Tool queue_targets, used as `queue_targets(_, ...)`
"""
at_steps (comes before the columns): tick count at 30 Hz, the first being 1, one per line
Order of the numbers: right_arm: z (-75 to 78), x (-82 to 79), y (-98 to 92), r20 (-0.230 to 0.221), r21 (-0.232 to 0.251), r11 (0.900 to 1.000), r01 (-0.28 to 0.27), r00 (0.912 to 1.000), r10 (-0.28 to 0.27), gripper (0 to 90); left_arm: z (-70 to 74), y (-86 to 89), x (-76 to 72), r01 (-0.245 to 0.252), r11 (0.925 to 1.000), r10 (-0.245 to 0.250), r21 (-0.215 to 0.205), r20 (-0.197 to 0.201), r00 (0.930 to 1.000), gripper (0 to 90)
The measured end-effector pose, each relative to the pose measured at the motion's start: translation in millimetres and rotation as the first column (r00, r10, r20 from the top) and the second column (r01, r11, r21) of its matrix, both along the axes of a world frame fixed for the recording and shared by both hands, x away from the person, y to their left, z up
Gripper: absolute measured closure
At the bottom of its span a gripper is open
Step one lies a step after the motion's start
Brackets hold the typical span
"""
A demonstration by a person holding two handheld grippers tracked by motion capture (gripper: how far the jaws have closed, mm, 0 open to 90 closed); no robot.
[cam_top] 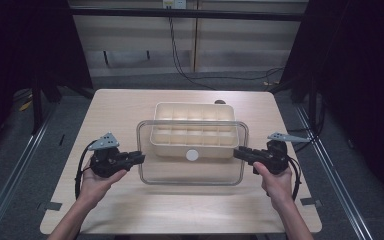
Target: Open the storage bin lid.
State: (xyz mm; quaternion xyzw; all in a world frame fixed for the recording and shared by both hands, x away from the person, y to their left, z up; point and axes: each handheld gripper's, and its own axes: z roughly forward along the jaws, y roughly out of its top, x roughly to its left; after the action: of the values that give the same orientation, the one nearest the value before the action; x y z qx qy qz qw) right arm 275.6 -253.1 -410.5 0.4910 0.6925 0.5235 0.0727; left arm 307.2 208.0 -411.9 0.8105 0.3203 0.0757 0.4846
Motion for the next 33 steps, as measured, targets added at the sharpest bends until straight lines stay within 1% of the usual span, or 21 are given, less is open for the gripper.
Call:
queue_targets(4, 0.5, -5.1, 1.9, 0.000, -0.002, 1.000, -0.005, 1.0000, 0.005, 65.5, 0.0, 0.9, -4.6, -0.003, 0.9998, 0.003, 0.019, 0.001, 1.0000, 76.0)
queue_targets(8, -1.8, -8.6, 3.9, -0.007, -0.002, 1.000, -0.019, 0.9998, 0.019, 66.0, -0.3, 3.7, -7.7, -0.002, 0.9997, 0.002, 0.026, 0.004, 1.0000, 76.0)
queue_targets(10, -2.6, -10.2, 5.3, -0.012, -0.006, 1.000, -0.026, 0.9996, 0.026, 66.1, -2.0, 4.9, -8.0, -0.002, 0.9994, 0.002, 0.033, -0.005, 1.0000, 76.0)
queue_targets(11, -3.8, -11.3, 6.2, -0.015, -0.010, 1.000, -0.029, 0.9995, 0.029, 66.3, -2.9, 5.5, -9.0, -0.002, 0.9993, 0.002, 0.037, -0.003, 1.0000, 76.0)
queue_targets(13, -7.8, -12.4, 7.1, -0.019, -0.008, 1.000, -0.030, 0.9994, 0.029, 66.2, -5.0, 5.4, -11.3, -0.006, 0.9992, 0.007, 0.039, -0.019, 0.9998, 76.0)
queue_targets(17, -13.6, -16.0, 7.6, -0.039, 0.001, 0.999, -0.036, 0.9986, 0.036, 66.2, -6.4, 6.5, -16.2, -0.003, 0.9987, 0.004, 0.050, -0.026, 0.9996, 76.1)
queue_targets(20, -13.4, -20.2, 7.8, -0.043, 0.000, 0.999, -0.040, 0.9983, 0.040, 66.2, -6.1, 6.6, -20.5, 0.001, 0.9984, 0.001, 0.057, -0.025, 0.9997, 76.1)
queue_targets(25, -13.6, -29.6, 6.9, -0.058, -0.013, 0.999, -0.051, 0.9971, 0.050, 66.2, -10.1, 4.9, -27.5, 0.010, 0.9978, -0.008, 0.066, -0.035, 0.9994, 76.1)
queue_targets(33, -23.7, -37.9, 5.6, -0.085, -0.008, 0.998, -0.058, 0.9947, 0.057, 66.2, -17.5, 4.5, -34.7, 0.026, 0.9966, -0.020, 0.078, -0.070, 0.9973, 76.2)
